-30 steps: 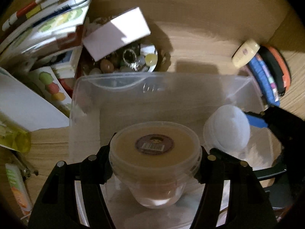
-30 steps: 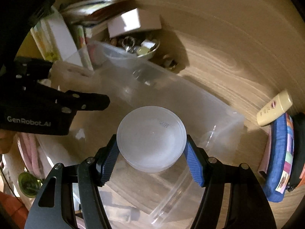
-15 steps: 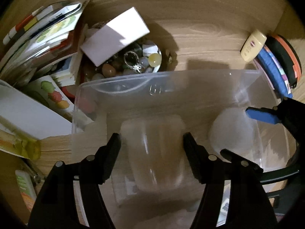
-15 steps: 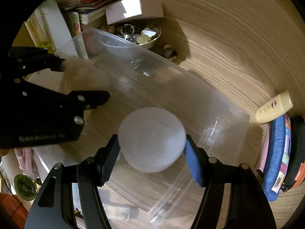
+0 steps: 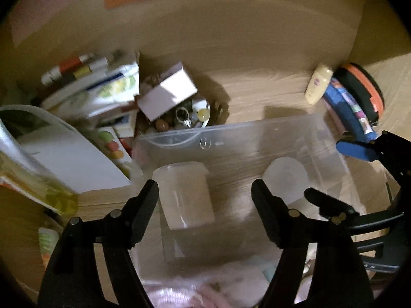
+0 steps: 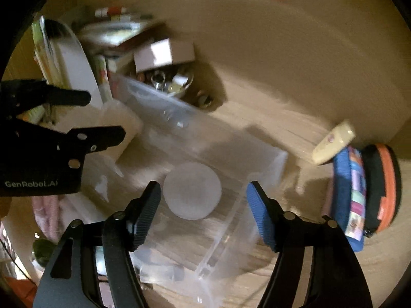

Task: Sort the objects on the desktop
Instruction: 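Withdraw both tools from the box back toward the pile of items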

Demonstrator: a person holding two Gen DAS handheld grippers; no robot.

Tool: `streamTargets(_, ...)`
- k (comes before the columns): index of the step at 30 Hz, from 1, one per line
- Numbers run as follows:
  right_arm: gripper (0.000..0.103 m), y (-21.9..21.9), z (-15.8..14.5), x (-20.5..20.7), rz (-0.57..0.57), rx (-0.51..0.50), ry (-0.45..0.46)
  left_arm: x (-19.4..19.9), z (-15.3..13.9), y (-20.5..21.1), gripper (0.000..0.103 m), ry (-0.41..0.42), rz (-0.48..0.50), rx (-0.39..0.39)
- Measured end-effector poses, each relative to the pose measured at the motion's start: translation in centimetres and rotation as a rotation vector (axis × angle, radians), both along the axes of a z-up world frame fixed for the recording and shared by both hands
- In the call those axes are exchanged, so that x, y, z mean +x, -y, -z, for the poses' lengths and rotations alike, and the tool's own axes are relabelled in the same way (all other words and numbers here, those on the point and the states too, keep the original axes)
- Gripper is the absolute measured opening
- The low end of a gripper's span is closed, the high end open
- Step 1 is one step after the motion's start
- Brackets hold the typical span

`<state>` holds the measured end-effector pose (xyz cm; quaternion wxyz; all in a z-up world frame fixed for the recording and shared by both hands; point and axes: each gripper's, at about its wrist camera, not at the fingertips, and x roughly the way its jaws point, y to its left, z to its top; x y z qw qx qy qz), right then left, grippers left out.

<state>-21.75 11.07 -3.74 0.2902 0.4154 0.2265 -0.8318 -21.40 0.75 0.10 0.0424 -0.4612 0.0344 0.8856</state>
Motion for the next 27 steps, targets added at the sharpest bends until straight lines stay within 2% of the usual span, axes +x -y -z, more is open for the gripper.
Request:
streamTargets(7, 0.068, -3.0, -2.9, 3.2, 0.033, -0.104, -0.073, 4.2, -2.8, -0.3, 0.081, -0.104, 0.002, 0.005)
streamTargets(10, 0.073, -4.4, -4.0, 4.7, 0.037, -0.151, -0.107, 6.1, -4.0, -0.4, 0.087, -0.153, -0.003, 0.017)
streamTargets(14, 0.077, -6.5, -5.8, 7.7, 0.033, -0.194, -0.181, 9.3, -5.3, 0.0, 0.089, -0.222, -0.014, 0.018)
streamTargets(17, 0.079, -7.4, -6.3, 9.9, 0.033, -0.212, -0.221, 11.8, -5.5, 0.2, 0.090, -0.263, -0.026, 0.006)
streamTargets(19, 0.083, -8.0, -6.3, 11.1, 0.023, -0.232, -0.229, 13.0, -5.3, 0.4, 0.090, -0.276, -0.036, 0.000)
streamTargets(27, 0.084, -9.7, -4.1, 13.8, 0.035, -0.285, -0.183, 16.6, -2.7, 1.5, 0.090, -0.275, -0.053, 0.006)
